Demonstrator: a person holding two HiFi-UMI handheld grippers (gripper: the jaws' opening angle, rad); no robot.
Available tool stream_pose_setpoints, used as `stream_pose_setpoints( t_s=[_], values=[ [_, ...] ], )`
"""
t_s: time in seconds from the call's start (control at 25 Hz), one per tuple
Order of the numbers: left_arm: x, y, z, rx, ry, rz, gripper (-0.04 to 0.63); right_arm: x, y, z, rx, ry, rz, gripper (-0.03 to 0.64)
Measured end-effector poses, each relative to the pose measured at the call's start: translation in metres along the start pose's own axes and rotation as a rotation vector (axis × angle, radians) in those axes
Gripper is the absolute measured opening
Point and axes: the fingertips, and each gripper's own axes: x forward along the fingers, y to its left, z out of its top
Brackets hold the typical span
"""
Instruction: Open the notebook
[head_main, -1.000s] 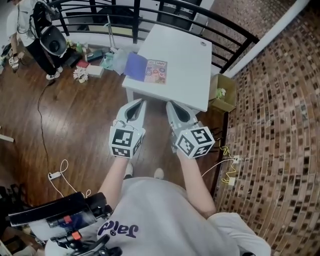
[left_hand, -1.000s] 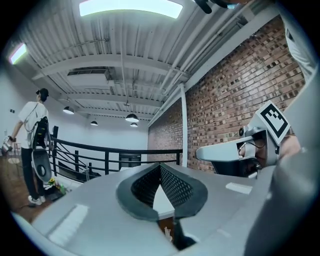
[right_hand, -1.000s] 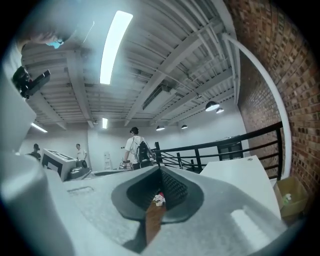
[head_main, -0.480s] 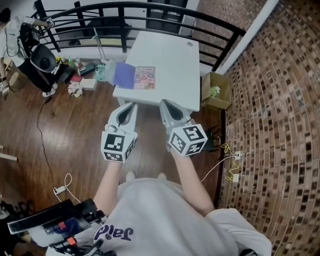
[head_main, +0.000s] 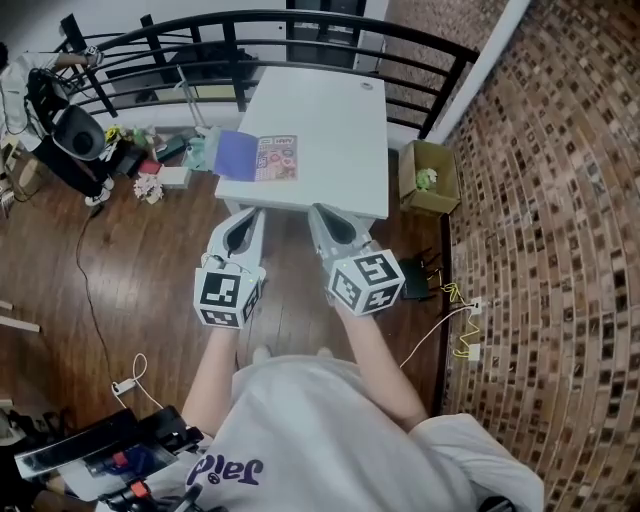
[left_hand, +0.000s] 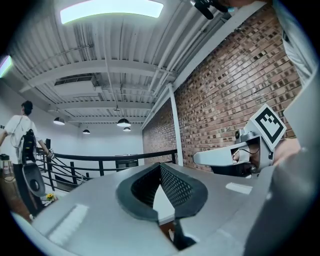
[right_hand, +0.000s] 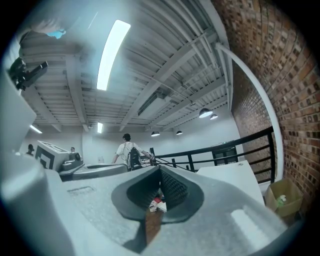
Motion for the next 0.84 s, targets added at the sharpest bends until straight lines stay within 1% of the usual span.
stream_pose_setpoints(
  t_s=[0.16, 0.36, 0.6, 0.72, 0.84],
  values=[
    [0.001, -0.012, 0.001, -0.001, 0.024, 0.021, 0.015, -0.012, -0.008, -0.002, 0.002, 0.004, 0.013, -0.008],
    [0.001, -0.030, -0.001, 0.017, 0.012, 0.037, 0.015, -0.027, -0.021, -0.005, 0.015, 0.013, 0.027, -0.008],
    [0.006, -0.049, -0.009, 0.023, 0.031, 0.064, 0.015, -0.042, -0.035, -0.008, 0.020, 0.016, 0.053, -0.008],
    [0.005, -0.056, -0.019, 0.052, 0.055, 0.071, 0.015, -0.047, -0.044, -0.016, 0.030, 0.020, 0.055, -0.008],
    [-0.001, -0.056, -0.038, 0.063, 0.098, 0.076, 0.015, -0.043, -0.046, -0.035, 0.068, 0.046, 0.072, -0.008]
  ],
)
